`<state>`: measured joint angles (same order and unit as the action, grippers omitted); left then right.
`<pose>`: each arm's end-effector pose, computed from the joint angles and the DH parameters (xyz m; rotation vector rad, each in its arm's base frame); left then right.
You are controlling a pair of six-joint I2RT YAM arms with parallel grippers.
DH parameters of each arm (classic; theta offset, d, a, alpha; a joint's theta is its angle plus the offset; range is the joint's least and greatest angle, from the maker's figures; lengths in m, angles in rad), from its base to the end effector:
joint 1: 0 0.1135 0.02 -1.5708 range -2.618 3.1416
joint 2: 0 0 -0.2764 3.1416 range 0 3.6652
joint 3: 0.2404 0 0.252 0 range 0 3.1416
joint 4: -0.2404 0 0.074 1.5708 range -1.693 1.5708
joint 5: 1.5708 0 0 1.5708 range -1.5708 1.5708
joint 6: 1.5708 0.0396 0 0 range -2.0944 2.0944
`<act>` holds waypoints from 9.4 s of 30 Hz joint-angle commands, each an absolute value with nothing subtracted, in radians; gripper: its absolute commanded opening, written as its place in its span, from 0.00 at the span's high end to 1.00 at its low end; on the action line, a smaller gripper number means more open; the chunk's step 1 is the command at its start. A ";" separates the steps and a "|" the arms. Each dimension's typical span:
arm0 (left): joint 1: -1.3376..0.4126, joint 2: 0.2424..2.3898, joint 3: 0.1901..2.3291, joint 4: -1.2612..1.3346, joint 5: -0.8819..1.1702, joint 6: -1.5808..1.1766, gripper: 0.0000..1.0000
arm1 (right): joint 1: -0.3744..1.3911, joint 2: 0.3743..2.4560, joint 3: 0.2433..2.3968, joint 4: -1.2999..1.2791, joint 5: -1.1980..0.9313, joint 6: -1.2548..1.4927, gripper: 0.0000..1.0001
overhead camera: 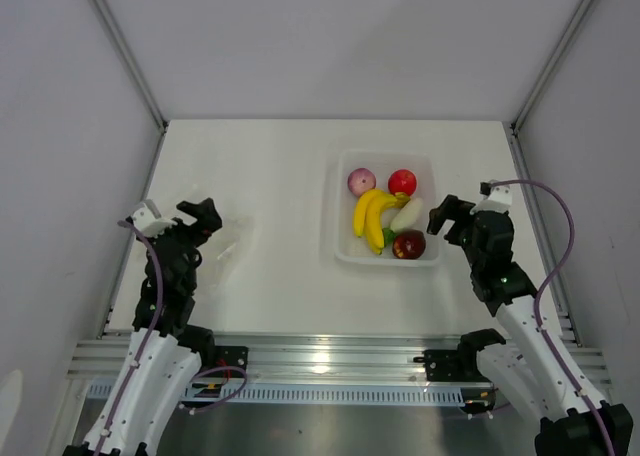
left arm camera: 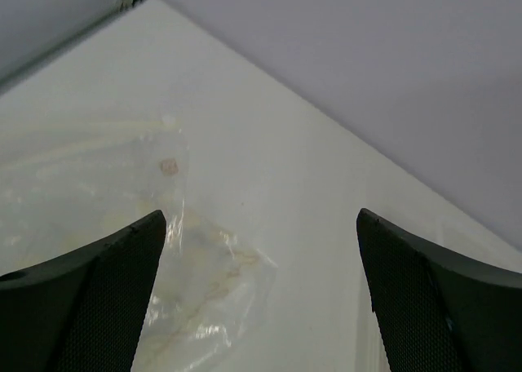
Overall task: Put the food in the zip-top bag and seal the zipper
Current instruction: Move the zipper food storage bag to the center of the board, then pick up the zipper food storage bag at the center of the board.
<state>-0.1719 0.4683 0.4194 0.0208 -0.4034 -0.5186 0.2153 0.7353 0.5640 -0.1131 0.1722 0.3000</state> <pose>0.1319 -0.0071 0.2831 -0.5783 1.4927 -0.2145 0.1723 0.0307 0.2846 0.1981 1.8449 0.1991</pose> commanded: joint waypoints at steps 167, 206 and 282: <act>-0.084 1.750 1.053 0.145 0.500 -0.848 0.40 | 0.615 0.669 0.931 -0.623 -0.100 0.600 0.01; -0.699 0.098 0.277 -0.481 -0.245 -1.118 0.02 | 1.055 1.095 0.838 -0.271 0.210 0.877 0.03; -0.699 0.249 0.850 -1.008 -0.396 -0.965 0.13 | 1.203 1.876 1.615 -0.443 0.496 0.259 1.00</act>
